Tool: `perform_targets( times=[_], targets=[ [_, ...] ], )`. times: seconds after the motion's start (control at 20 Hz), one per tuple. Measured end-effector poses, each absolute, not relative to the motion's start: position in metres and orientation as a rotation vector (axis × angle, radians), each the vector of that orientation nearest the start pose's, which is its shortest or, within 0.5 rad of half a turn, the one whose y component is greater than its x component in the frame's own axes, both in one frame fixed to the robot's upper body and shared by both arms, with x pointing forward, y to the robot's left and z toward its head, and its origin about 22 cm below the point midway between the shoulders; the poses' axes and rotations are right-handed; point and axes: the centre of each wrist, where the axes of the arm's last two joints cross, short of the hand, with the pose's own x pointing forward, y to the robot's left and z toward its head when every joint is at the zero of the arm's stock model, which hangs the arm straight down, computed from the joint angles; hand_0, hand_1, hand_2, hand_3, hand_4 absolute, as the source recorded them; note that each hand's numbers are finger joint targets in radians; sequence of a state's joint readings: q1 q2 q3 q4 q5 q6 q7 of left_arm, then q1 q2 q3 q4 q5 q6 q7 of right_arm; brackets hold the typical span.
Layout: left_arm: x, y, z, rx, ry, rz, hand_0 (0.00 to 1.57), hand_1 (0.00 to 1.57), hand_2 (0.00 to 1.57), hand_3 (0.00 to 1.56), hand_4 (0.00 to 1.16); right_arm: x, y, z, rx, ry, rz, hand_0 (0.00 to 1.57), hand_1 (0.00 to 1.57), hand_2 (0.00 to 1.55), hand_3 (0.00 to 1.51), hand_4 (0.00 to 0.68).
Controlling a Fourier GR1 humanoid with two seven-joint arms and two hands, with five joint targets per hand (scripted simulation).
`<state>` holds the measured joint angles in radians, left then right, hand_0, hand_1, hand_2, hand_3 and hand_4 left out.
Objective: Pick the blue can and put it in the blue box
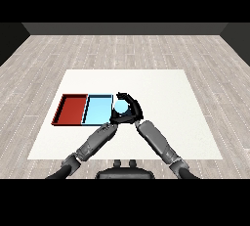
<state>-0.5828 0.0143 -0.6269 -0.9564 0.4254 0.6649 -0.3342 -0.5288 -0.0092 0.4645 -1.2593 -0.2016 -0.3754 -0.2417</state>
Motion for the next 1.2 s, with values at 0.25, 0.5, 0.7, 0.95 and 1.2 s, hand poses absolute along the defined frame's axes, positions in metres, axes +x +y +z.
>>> perform_targets(
  times=[0.25,0.5,0.7,0.95,1.2],
  targets=[
    [0.311,0.056,-0.012,0.006,-1.711,-0.109,1.57,1.57,1.57,1.48,1.14,0.314,-0.073,0.054,0.242,-1.903,0.238,0.00,0.00,0.00,0.00,0.000],
    [0.309,0.063,-0.017,0.016,-1.716,-0.098,1.57,1.57,1.57,1.49,1.15,0.313,-0.085,0.053,0.212,-1.910,0.184,0.00,0.00,0.00,0.00,0.000],
    [0.313,0.065,-0.020,0.007,-1.706,-0.068,1.57,1.57,1.57,1.49,1.14,0.318,-0.098,0.063,0.245,-1.910,0.076,0.00,0.00,0.00,0.00,0.000],
    [0.316,0.078,-0.025,0.047,-1.711,-0.031,1.57,1.57,1.57,1.48,1.14,0.313,-0.136,0.081,0.315,-1.959,-0.026,0.00,0.00,0.00,0.00,0.000],
    [0.331,0.103,-0.016,0.121,-1.733,-0.004,1.57,1.57,1.57,1.48,1.15,0.297,-0.174,0.094,0.324,-2.040,-0.141,0.00,0.00,0.00,0.00,0.000]
  ],
)
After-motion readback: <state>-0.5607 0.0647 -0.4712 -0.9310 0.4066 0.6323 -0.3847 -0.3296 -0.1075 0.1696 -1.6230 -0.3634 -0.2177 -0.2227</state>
